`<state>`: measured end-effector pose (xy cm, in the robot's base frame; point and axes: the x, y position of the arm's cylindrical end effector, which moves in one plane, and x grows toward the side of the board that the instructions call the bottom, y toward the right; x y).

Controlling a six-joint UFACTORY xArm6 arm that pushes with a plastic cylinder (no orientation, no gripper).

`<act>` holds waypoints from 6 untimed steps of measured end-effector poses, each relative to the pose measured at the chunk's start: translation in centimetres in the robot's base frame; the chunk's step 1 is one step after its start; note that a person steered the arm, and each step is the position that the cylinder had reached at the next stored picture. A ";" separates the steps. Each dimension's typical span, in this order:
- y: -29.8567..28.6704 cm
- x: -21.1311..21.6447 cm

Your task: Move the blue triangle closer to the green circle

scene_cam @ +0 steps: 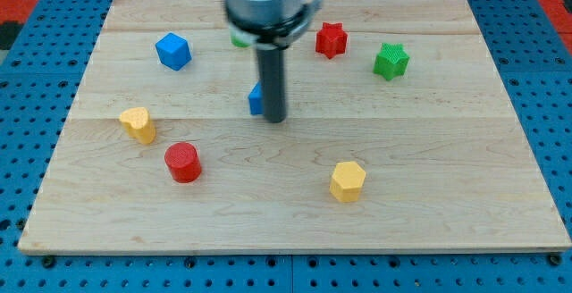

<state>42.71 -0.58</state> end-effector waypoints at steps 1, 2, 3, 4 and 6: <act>-0.9 -4.7; 1.9 -0.3; -2.3 1.3; -4.5 0.1; -3.8 -5.6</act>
